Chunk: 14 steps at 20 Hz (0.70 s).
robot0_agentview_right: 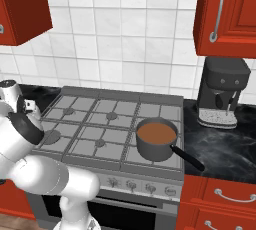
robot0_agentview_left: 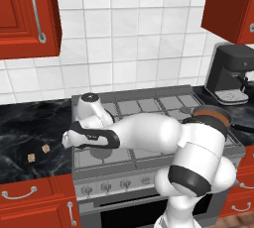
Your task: Pick up the sugar cube(s) and place them in the saucepan with hot chocolate.
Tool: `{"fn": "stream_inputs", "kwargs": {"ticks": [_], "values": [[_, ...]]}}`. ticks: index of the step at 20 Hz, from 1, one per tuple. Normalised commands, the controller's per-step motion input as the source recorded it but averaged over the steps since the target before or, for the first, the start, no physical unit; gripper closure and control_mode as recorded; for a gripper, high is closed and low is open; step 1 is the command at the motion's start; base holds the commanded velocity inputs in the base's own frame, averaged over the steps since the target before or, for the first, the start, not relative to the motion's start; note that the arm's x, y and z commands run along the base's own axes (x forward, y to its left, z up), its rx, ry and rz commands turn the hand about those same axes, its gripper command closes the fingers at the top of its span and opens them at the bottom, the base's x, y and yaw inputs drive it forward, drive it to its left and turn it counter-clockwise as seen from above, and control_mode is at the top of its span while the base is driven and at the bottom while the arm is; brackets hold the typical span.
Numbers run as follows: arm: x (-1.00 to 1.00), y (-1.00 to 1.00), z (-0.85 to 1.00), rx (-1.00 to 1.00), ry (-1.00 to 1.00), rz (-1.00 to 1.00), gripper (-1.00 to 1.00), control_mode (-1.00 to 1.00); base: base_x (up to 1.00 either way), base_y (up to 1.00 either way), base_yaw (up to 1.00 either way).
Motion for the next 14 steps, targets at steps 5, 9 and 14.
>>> {"fn": "stream_inputs", "kwargs": {"ticks": [5,9,14], "values": [[0.00,0.25,-0.07,0.00,0.11,0.12,-1.00,-1.00,0.00,0.00,0.00],[0.05,0.36,-0.12,0.00,-0.01,0.13,-1.00,-1.00,0.00,0.00,0.00],[0.16,0.43,-0.02,0.00,-0.05,0.11,-1.00,-1.00,0.00,0.00,0.00]]}}
